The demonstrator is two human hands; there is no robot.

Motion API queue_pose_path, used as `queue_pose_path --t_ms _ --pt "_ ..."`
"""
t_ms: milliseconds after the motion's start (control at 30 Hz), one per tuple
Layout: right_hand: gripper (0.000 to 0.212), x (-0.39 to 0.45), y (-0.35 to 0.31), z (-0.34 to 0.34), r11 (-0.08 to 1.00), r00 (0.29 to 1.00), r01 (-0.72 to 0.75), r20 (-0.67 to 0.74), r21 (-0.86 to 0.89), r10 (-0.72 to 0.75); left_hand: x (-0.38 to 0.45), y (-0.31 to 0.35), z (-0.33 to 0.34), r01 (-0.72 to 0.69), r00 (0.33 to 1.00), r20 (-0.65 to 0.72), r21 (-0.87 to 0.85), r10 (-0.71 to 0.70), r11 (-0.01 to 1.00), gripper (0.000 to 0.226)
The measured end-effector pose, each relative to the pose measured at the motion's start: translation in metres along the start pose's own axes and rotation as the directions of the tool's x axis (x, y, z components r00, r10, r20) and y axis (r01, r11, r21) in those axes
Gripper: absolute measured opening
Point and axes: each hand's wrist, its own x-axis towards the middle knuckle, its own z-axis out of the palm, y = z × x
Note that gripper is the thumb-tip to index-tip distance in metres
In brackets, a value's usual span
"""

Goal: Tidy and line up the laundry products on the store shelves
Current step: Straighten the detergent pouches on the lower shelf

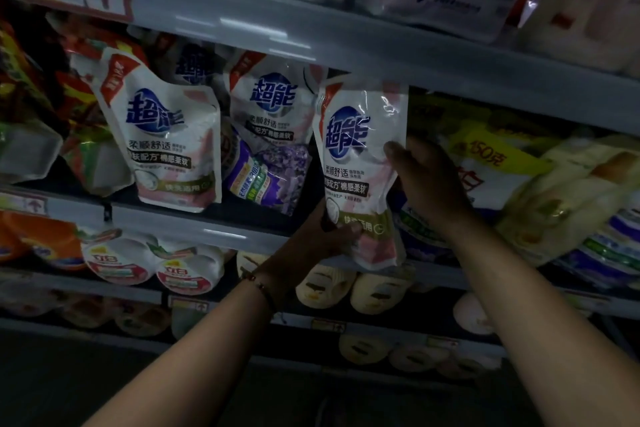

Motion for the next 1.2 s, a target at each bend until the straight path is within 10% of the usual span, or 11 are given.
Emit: queue_pose_path --t_ms 233,467,667,967,1200 --pt "0.017 -0.014 0.015 -0.009 0.996 0.99 -0.085 -0.11 -0.007 0.083 0.021 -0.006 0.009 -0.212 0.969 -0.107 0.123 0.225 0.97 0.057" --pt "0.019 -0.026 0.029 -0.006 0.96 0.946 -0.206 -0.212 0.191 0.245 0.048 -0.017 0.017 -0.104 0.864 -0.415 0.407 0.285 0.907 0.081" --pt "0.018 -0.03 0.051 0.035 0.626 0.815 -0.435 -0.012 0.647 0.579 0.05 -0.028 0.024 0.142 0.699 -0.56 0.718 0.445 0.681 0.087" --pt "0.024 -0.029 0.053 0.038 0.638 0.832 -0.436 0.013 0.635 0.555 0.043 -0.029 0.022 0.211 0.751 -0.528 0.761 0.397 0.613 0.093" --pt "0.035 -0.045 0.038 0.038 0.844 0.909 -0.39 0.009 0.368 0.416 0.008 -0.036 0.021 0.168 0.85 -0.368 0.867 0.376 0.47 0.087"
